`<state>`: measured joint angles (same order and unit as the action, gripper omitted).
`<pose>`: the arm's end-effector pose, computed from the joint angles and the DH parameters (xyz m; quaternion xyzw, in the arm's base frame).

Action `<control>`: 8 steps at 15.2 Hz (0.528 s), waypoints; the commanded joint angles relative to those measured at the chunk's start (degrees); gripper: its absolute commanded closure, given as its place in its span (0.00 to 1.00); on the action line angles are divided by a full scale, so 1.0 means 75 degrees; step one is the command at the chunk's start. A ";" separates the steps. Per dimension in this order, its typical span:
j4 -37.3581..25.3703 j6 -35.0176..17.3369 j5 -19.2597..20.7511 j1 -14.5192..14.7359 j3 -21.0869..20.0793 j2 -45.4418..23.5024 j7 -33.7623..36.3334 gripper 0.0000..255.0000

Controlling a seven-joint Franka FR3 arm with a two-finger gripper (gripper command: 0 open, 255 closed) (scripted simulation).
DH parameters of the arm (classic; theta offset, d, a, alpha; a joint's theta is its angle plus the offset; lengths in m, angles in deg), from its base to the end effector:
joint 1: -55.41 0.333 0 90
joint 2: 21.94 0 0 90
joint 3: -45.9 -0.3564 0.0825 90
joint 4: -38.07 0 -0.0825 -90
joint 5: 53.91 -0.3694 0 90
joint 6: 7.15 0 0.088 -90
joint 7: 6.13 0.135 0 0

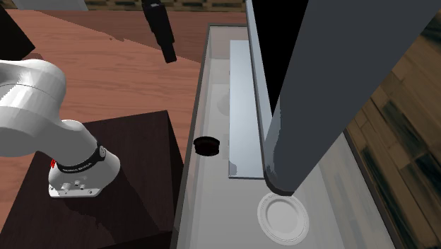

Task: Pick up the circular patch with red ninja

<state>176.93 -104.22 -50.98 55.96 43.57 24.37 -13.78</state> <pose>0.2702 0.0111 0.5773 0.9945 0.0881 0.0372 0.0420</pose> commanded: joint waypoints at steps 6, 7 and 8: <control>0.0939 -0.1289 -0.0063 -0.0246 -0.0043 -0.0446 0.0609 0.00; 0.1102 -0.1559 -0.0074 -0.0297 -0.0053 -0.0571 0.0729 0.00; 0.1256 -0.1832 -0.0085 -0.0347 -0.0063 -0.0710 0.0850 0.00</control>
<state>185.01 -116.09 -51.69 53.88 42.89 19.57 -8.06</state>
